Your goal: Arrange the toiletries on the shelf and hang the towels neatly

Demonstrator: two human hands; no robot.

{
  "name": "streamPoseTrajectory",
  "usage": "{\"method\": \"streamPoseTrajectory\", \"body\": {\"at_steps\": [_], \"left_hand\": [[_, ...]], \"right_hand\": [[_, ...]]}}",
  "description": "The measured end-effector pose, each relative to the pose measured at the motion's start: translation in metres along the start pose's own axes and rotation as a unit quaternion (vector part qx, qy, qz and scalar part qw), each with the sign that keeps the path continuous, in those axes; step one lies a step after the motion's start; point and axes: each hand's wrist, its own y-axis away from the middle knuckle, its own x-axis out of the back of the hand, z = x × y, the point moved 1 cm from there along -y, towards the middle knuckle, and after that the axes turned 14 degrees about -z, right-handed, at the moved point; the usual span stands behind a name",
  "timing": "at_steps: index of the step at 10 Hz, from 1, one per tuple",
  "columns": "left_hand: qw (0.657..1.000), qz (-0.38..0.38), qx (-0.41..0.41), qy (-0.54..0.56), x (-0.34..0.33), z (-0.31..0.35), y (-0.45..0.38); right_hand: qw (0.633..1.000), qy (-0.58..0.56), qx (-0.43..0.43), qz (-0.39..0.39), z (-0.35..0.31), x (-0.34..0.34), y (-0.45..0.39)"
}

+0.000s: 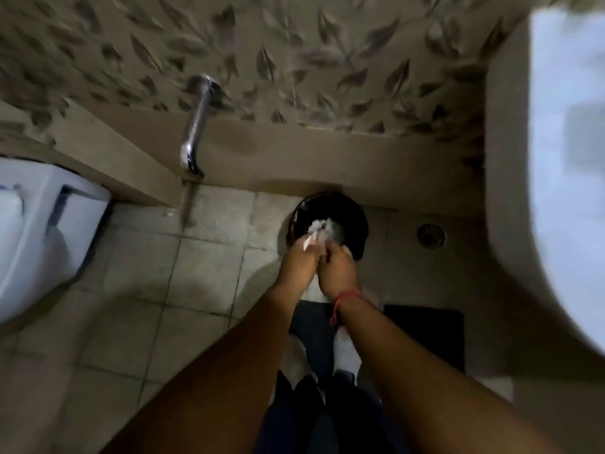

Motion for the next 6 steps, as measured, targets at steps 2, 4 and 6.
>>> {"method": "streamPoseTrajectory", "body": {"at_steps": [2,4,6], "left_hand": [[0.998,0.001,0.002,0.064,-0.010,-0.080,-0.148],[0.996,-0.034,-0.006,0.084,-0.018,-0.117,-0.220],[0.992,-0.051,0.000,0.115,-0.009,-0.114,-0.179]], "right_hand": [[0.998,0.041,-0.031,-0.047,0.080,-0.035,-0.141],[0.995,-0.035,-0.058,-0.067,0.121,-0.043,-0.221],[0.992,-0.081,-0.064,-0.068,0.124,-0.041,-0.199]]}}
